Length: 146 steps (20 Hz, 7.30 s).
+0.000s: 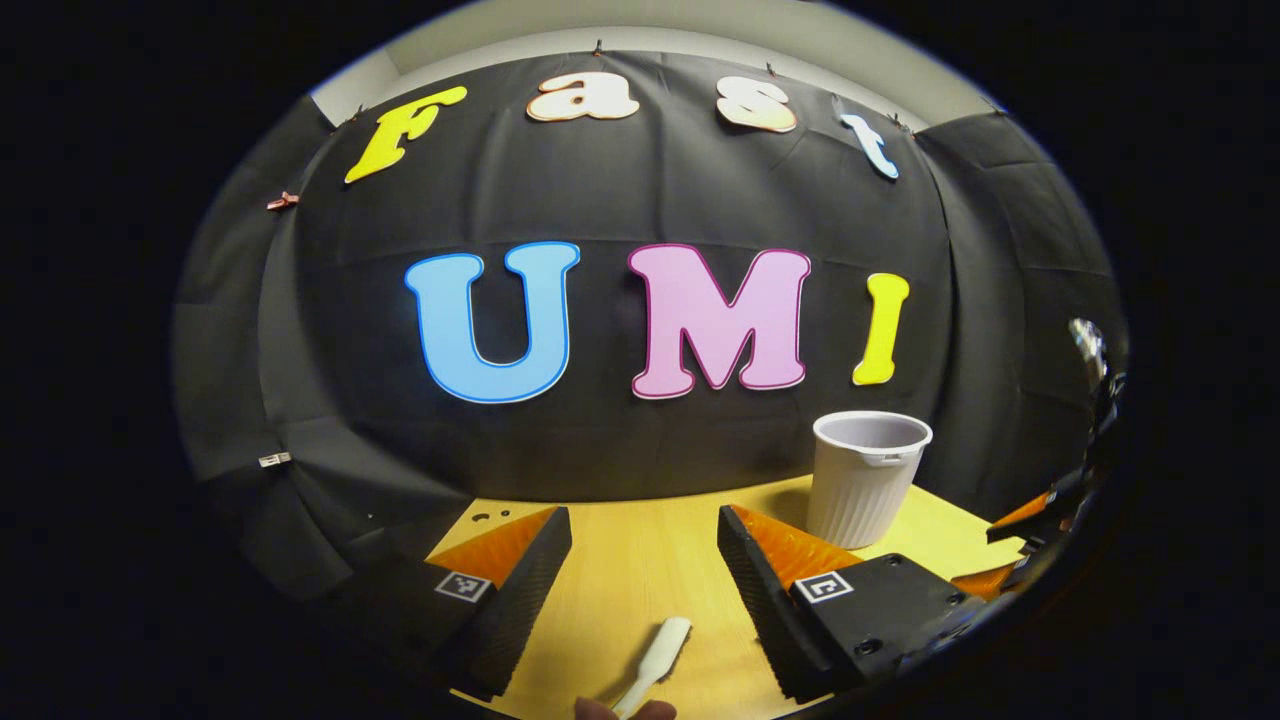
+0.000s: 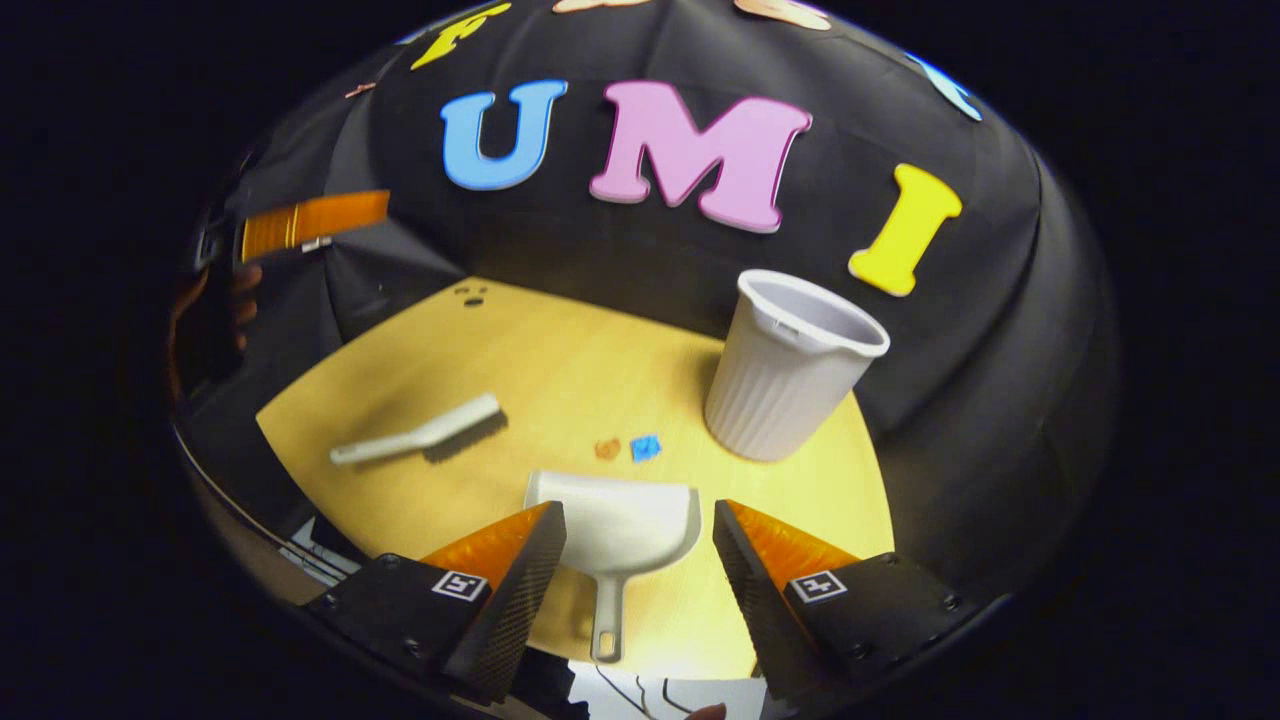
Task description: Pick up the small broom and dustpan from the desktop, sweep the trash into the dustpan with the broom, and then empty the trash into the garbage bin.
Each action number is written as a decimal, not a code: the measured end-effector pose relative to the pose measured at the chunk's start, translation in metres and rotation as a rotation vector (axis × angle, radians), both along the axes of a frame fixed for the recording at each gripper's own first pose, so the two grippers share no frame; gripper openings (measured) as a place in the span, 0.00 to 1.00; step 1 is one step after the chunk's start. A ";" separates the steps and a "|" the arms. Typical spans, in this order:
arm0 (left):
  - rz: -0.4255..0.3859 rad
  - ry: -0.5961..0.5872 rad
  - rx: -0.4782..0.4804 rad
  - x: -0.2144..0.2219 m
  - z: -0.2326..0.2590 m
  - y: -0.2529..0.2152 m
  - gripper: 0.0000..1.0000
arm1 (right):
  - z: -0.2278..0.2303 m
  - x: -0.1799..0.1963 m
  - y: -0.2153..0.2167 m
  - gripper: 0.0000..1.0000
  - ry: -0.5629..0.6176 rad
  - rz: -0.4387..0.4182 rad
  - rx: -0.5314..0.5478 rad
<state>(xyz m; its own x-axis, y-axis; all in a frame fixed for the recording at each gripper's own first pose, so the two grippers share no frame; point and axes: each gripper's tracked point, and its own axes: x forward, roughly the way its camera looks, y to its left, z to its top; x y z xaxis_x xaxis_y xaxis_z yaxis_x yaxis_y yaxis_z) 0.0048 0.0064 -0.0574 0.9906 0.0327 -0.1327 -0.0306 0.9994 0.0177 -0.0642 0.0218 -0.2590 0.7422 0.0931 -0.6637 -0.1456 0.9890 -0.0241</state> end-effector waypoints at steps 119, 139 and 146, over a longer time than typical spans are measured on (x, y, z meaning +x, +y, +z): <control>-0.508 0.957 -0.045 -0.015 -0.248 -0.063 0.24 | -0.014 0.024 -0.122 0.37 0.329 -0.345 0.121; -0.429 0.958 -0.144 -0.012 -0.264 -0.011 0.24 | 0.048 0.173 -0.259 0.36 0.506 -0.175 -0.472; -0.415 0.958 -0.166 -0.015 -0.266 -0.015 0.25 | 0.071 0.183 -0.276 0.36 0.594 -0.029 -0.630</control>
